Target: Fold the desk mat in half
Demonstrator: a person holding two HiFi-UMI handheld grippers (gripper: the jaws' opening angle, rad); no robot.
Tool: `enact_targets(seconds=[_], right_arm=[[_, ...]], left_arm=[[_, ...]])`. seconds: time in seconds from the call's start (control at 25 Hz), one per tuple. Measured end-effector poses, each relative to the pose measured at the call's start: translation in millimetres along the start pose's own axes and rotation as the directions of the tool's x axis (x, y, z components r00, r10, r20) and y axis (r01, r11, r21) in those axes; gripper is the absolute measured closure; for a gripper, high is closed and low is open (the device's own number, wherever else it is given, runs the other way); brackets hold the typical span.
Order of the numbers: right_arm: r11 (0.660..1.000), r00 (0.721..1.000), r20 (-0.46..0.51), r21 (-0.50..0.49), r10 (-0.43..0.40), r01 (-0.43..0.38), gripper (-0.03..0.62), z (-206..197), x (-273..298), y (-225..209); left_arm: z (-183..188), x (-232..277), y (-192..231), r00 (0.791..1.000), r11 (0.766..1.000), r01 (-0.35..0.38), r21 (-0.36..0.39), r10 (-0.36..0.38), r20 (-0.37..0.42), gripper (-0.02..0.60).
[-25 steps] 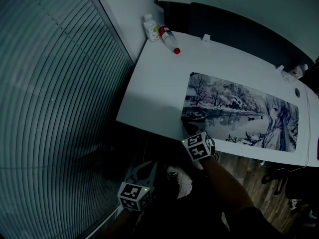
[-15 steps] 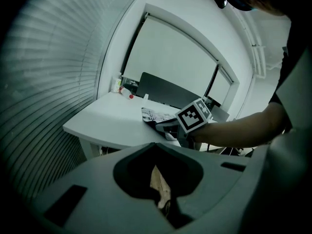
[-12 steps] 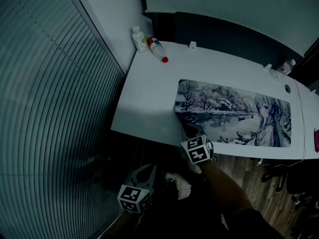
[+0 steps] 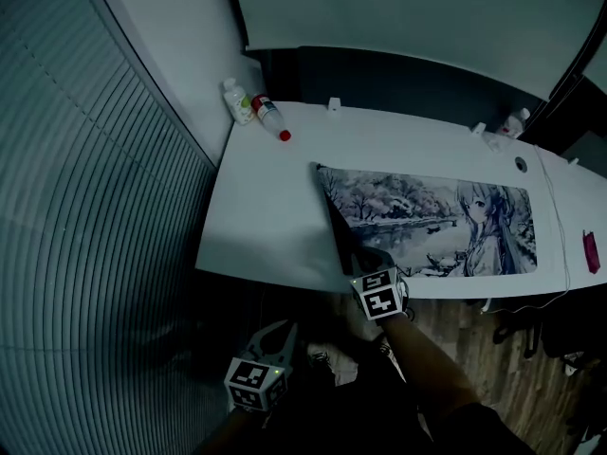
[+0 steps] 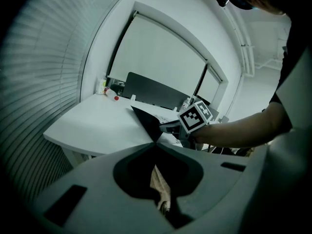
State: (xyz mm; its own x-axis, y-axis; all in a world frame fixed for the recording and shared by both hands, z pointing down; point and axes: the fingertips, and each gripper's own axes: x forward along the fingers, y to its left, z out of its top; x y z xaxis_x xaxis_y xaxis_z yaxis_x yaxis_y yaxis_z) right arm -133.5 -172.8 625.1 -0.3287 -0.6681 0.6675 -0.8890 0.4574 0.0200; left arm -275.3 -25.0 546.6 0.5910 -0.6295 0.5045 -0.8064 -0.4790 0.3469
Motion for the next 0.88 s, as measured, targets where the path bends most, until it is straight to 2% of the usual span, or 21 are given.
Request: enact_targets(seconds=[0.4, 0.88], right_arm=[[0.997, 0.999, -0.024, 0.057, -0.049, 0.050, 0.553, -27, -24, -40], [0.992, 0.997, -0.065, 0.120, -0.033, 0.041, 0.552, -61, -43, -69]], left_arm=[[11, 23, -34, 0.998, 0.997, 0.059, 0.047, -0.058, -0.015, 0.575], [22, 45, -70, 0.998, 0.996, 0.064, 0.069, -0.063, -0.017, 0.575]])
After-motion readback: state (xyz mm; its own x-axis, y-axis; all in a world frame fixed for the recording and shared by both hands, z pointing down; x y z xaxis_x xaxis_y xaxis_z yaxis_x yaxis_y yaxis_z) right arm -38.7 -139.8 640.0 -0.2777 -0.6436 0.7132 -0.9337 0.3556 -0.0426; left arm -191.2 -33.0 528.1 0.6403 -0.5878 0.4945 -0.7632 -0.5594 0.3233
